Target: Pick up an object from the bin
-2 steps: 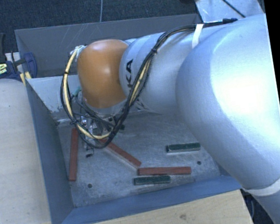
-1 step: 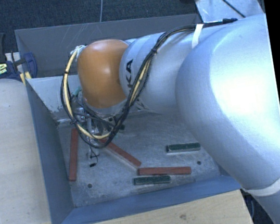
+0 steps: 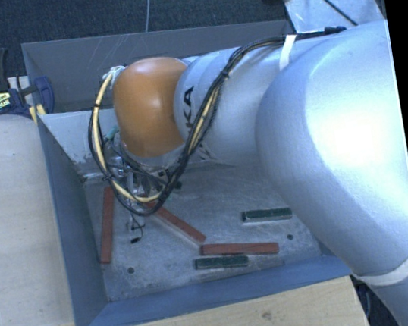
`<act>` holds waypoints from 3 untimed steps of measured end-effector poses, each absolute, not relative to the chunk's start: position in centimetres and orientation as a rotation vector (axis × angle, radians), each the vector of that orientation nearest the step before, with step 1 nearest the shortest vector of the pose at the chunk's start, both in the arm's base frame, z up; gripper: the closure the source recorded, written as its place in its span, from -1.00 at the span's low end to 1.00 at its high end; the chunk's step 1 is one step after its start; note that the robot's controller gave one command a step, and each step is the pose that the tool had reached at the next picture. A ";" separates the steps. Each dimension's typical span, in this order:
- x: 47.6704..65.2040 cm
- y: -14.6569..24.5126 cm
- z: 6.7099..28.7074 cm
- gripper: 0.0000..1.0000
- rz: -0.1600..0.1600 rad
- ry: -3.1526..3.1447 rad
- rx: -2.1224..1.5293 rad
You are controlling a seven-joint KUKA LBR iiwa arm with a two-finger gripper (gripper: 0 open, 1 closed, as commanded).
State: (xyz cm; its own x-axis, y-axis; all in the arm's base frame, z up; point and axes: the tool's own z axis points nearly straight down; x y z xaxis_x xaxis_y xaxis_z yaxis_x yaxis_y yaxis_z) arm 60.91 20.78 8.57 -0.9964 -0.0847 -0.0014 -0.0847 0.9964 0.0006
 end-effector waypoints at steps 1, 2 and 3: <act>60.9 20.8 8.6 -1.00 0.001 3.137 -0.134; 59.9 20.9 12.3 -1.00 -0.001 3.135 -0.235; 60.5 22.0 13.5 -1.00 0.003 3.110 -0.357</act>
Offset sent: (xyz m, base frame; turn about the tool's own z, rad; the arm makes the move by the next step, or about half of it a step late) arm -0.0149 0.0025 0.0596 -0.0880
